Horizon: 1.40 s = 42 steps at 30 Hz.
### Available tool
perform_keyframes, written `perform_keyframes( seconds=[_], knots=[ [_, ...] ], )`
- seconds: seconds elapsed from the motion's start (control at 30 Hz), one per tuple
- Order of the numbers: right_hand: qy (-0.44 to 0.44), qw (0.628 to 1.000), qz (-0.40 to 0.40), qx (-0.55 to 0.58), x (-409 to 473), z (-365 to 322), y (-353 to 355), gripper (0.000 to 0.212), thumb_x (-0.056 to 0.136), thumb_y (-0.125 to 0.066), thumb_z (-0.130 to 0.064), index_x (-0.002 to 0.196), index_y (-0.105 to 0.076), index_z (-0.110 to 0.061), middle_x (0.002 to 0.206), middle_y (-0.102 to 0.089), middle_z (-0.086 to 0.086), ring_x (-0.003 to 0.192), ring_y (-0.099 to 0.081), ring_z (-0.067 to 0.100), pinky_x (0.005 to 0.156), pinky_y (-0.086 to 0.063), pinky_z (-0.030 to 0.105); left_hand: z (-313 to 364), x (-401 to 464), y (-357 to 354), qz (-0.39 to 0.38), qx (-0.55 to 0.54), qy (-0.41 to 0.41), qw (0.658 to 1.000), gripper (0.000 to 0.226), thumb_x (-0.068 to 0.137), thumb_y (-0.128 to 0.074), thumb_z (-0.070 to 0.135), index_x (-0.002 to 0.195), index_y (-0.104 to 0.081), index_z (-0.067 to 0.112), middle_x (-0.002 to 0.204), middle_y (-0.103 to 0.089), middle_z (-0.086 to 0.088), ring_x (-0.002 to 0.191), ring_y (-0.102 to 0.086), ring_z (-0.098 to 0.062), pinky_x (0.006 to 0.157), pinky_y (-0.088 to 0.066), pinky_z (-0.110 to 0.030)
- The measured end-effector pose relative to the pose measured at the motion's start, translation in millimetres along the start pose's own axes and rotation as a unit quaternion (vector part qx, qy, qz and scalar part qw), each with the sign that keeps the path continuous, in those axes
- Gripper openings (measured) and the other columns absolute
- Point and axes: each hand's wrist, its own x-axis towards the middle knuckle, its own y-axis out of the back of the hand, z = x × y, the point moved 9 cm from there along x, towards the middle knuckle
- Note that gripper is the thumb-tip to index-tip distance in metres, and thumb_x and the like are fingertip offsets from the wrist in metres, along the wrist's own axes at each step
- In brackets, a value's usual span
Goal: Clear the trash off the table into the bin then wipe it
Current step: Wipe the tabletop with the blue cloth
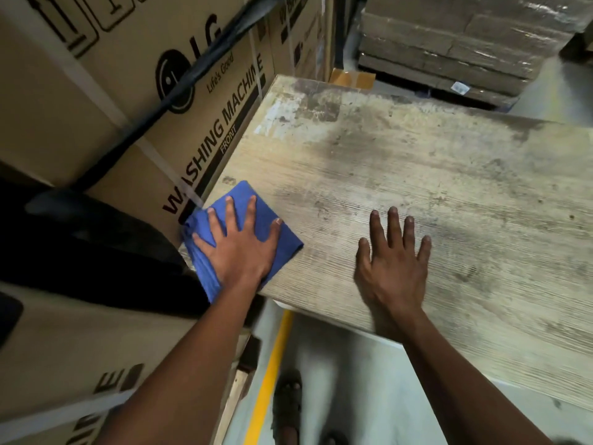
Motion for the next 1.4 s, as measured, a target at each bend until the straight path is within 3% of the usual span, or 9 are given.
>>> perform_keyframes(
  seconds=[0.2, 0.37, 0.57, 0.7, 0.83, 1.07, 1.17, 1.27, 1.4],
  knots=[
    [0.01, 1.0, -0.003, 0.007, -2, 0, 1, 0.066, 0.109, -0.015, -0.058, 0.172, -0.007, -0.039, 0.181, -0.002, -0.003, 0.168, -0.001, 0.026, 0.133, -0.003, 0.06, -1, 8, -3, -0.038, 0.033, -0.059, 0.997, 0.083, 0.09, -0.005, 0.098, 0.164, 0.006, 0.062, 0.181, 0.01, 0.015, 0.167, 0.014, -0.028, 0.122, 0.006, -0.078],
    [0.011, 1.0, 0.012, 0.018, -3, -2, 3, 0.065, 0.109, -0.018, -0.054, 0.172, -0.017, -0.038, 0.181, -0.012, -0.002, 0.167, -0.011, 0.027, 0.132, -0.011, 0.056, 9, -18, -13, -0.017, 0.006, 0.042, 0.999, 0.083, 0.094, -0.005, 0.092, 0.168, 0.002, 0.054, 0.182, 0.01, 0.009, 0.166, 0.014, -0.033, 0.121, 0.002, -0.081],
    [0.041, 0.998, 0.037, 0.014, -11, 29, 20, 0.061, 0.106, -0.028, -0.041, 0.164, -0.043, -0.028, 0.174, -0.035, 0.004, 0.16, -0.035, 0.027, 0.124, -0.031, 0.052, 147, -55, -42, -0.062, 0.026, -0.142, 0.988, 0.082, 0.095, -0.008, 0.091, 0.166, 0.012, 0.055, 0.18, 0.019, 0.009, 0.164, 0.026, -0.033, 0.117, 0.011, -0.084],
    [-0.071, 0.994, 0.08, 0.012, -23, 117, 31, 0.056, 0.111, -0.029, -0.037, 0.165, -0.039, -0.027, 0.176, -0.031, 0.004, 0.162, -0.029, 0.026, 0.129, -0.024, 0.054, 227, -45, -56, -0.088, 0.027, -0.229, 0.969, 0.082, 0.095, -0.006, 0.092, 0.166, 0.012, 0.055, 0.179, 0.022, 0.009, 0.163, 0.028, -0.035, 0.115, 0.016, -0.084],
    [-0.15, 0.975, 0.113, 0.115, -32, 186, 44, 0.058, 0.112, -0.026, -0.034, 0.165, -0.04, -0.015, 0.174, -0.034, 0.006, 0.162, -0.029, 0.025, 0.132, -0.02, 0.049, 300, -82, -72, -0.101, 0.046, -0.332, 0.937, 0.082, 0.096, -0.008, 0.09, 0.168, 0.007, 0.054, 0.18, 0.019, 0.008, 0.164, 0.024, -0.036, 0.116, 0.015, -0.084],
    [-0.22, 0.9, 0.195, 0.321, -63, 247, 76, 0.051, 0.116, -0.032, -0.027, 0.16, -0.048, -0.006, 0.165, -0.05, 0.011, 0.154, -0.043, 0.025, 0.117, -0.023, 0.014, 358, -202, -96, -0.092, 0.044, -0.518, 0.849, 0.071, 0.101, -0.01, 0.078, 0.168, -0.008, 0.055, 0.182, 0.0, 0.011, 0.168, 0.01, -0.03, 0.123, 0.009, -0.075],
    [-0.273, 0.883, 0.191, 0.331, -86, 266, 76, 0.052, 0.116, -0.032, -0.029, 0.159, -0.05, -0.007, 0.162, -0.053, 0.012, 0.151, -0.047, 0.028, 0.122, -0.03, 0.026, 355, -251, -104, -0.111, 0.044, -0.592, 0.797, 0.071, 0.1, -0.004, 0.068, 0.168, -0.02, 0.052, 0.181, -0.004, 0.014, 0.168, 0.007, -0.026, 0.126, 0.009, -0.072],
    [-0.273, 0.887, 0.167, 0.332, -108, 275, 77, 0.058, 0.111, -0.03, -0.035, 0.157, -0.053, -0.006, 0.159, -0.056, 0.014, 0.148, -0.05, 0.03, 0.12, -0.032, 0.03, 343, -286, -106, -0.132, 0.026, -0.65, 0.748, 0.06, 0.11, -0.017, 0.058, 0.167, -0.032, 0.045, 0.18, -0.012, 0.016, 0.168, 0.003, -0.021, 0.128, 0.007, -0.068],
    [-0.251, 0.898, 0.116, 0.341, -135, 278, 84, 0.047, 0.116, -0.036, -0.028, 0.152, -0.058, -0.007, 0.152, -0.063, 0.015, 0.142, -0.056, 0.033, 0.116, -0.039, 0.033, 326, -328, -97, -0.256, -0.006, -0.659, 0.707, 0.051, 0.117, -0.031, 0.045, 0.169, -0.032, 0.039, 0.178, -0.016, 0.018, 0.167, 0.007, -0.012, 0.131, 0.015, -0.055]
  ],
)
